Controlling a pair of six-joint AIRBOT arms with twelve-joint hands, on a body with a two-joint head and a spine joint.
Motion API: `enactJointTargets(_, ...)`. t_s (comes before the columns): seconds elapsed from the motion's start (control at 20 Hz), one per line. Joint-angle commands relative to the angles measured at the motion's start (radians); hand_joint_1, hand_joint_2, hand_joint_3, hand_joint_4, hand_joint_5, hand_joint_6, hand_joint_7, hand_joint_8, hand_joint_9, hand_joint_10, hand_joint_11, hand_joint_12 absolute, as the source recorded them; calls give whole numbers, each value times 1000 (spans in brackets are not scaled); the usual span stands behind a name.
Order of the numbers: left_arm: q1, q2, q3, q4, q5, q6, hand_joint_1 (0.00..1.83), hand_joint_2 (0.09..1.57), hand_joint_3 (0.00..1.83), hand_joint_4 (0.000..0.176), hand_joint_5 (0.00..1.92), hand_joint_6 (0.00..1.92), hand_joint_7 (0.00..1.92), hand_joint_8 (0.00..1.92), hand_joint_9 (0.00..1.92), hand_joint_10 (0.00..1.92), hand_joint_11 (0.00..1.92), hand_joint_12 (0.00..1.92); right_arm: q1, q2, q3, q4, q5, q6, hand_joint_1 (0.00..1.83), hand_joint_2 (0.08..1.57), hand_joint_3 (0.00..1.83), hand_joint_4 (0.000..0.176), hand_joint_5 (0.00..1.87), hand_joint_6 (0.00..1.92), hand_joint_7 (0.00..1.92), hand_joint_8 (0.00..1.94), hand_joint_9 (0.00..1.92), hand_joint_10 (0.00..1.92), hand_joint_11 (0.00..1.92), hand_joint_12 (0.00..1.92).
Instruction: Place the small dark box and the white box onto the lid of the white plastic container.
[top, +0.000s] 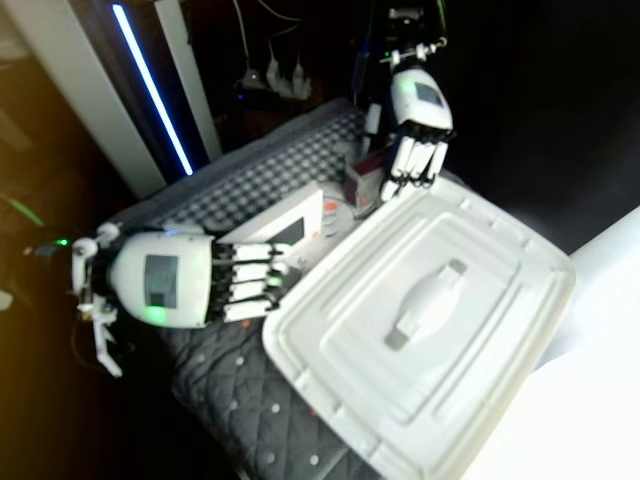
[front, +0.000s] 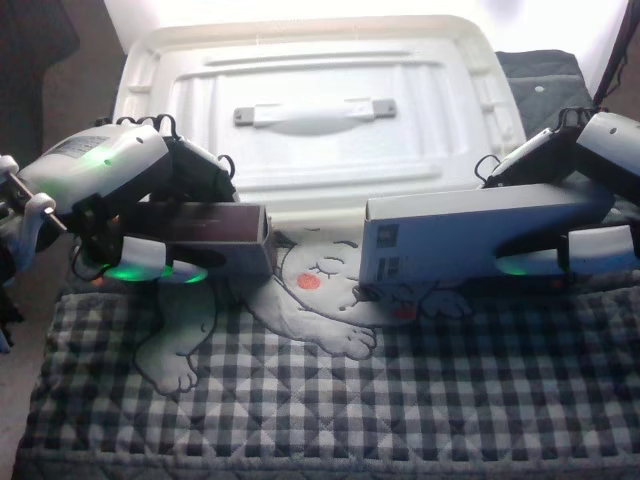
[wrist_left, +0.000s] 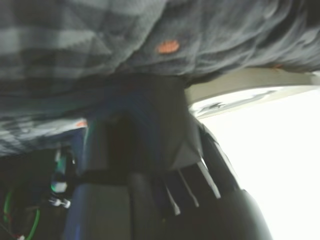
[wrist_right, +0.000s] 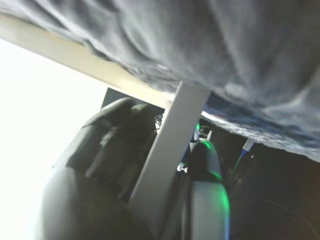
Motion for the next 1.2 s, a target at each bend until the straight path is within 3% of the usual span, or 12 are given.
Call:
enactJointTargets(0.0, 7, -1, -1, 10, -39, 3, 1399, 1057, 2, 0, 985, 729, 1094, 796, 1120, 1072, 919, 1402, 1, 7, 5, 23, 109, 4, 1312, 990, 2, 0, 1376, 37, 1329, 620, 1260, 1049, 1066, 1612)
enactJointTargets(0.35, 6, -1, 2, -5, -75, 3, 1398, 1055, 0, 0, 1012, 702, 1097, 806, 1098, 1099, 872, 1480, 1, 7, 5, 23, 117, 4, 1314, 978, 2, 0, 1400, 27, 1361, 550, 1193, 937, 683, 1560)
enactJointTargets(0.55, 6, -1, 9, -17, -163, -52, 1225, 1113, 2, 0, 1022, 847, 941, 1141, 807, 1050, 568, 1649, 2, 16, 5, 23, 134, 6, 1290, 1052, 0, 0, 1349, 4, 1086, 1104, 1086, 1339, 904, 1783)
enactJointTargets(0.65, 7, 0, 18, -19, -217, -99, 1218, 1167, 2, 0, 996, 1023, 741, 1279, 545, 815, 81, 1502, 2, 21, 5, 26, 149, 11, 1297, 1030, 0, 0, 1373, 17, 1143, 977, 1062, 1258, 906, 1701)
enactJointTargets(0.7, 9, 2, 18, -22, -247, -113, 1217, 1177, 0, 0, 988, 1062, 715, 1280, 572, 624, 64, 1404, 2, 23, 4, 28, 158, 14, 1301, 1018, 1, 0, 1381, 20, 1183, 897, 1066, 1224, 903, 1688)
enactJointTargets(0.75, 11, 6, 17, -22, -286, -134, 1219, 1167, 2, 0, 1001, 1055, 737, 1232, 614, 419, 89, 1406, 2, 25, 4, 29, 169, 17, 1294, 1038, 0, 0, 1354, 16, 1137, 1006, 1090, 1392, 976, 1826)
enactJointTargets(0.8, 14, 10, 14, -22, -316, -147, 1110, 1127, 0, 0, 981, 997, 738, 595, 628, 256, 73, 1386, 2, 27, 4, 32, 177, 17, 1233, 988, 0, 0, 1428, 79, 1100, 1075, 1010, 1541, 913, 1902)
enactJointTargets(0.85, 16, 17, 7, -22, -342, -149, 1084, 1116, 0, 9, 981, 979, 809, 251, 651, 159, 64, 1369, 3, 28, 4, 34, 184, 17, 1215, 991, 2, 0, 1333, 322, 1023, 1161, 928, 1560, 805, 1917)
enactJointTargets(0.9, 18, 25, -3, -22, -371, -149, 1092, 1119, 0, 0, 974, 986, 868, 106, 712, 126, 161, 1389, 4, 30, 3, 36, 194, 17, 1262, 1066, 0, 0, 1254, 280, 983, 1248, 803, 1557, 611, 1920)
enactJointTargets(1.0, 24, 36, -19, -23, -422, -149, 1136, 1126, 0, 0, 955, 1007, 906, 25, 759, 100, 147, 1494, 6, 36, -1, 43, 212, 17, 1205, 1016, 0, 0, 1228, 535, 1008, 1204, 875, 1623, 741, 1921)
enactJointTargets(1.05, 28, 42, -28, -24, -447, -149, 1204, 1159, 1, 0, 998, 1037, 769, 972, 779, 130, 153, 1572, 6, 40, -4, 45, 223, 17, 1206, 1011, 0, 0, 1234, 534, 987, 1446, 933, 1835, 935, 1921)
enactJointTargets(1.15, 34, 48, -33, -30, -475, -149, 1200, 1208, 2, 0, 935, 1162, 650, 1330, 646, 394, 88, 1675, 8, 43, -5, 51, 242, 17, 1206, 1002, 0, 0, 1257, 500, 958, 1836, 998, 1918, 1066, 1921)
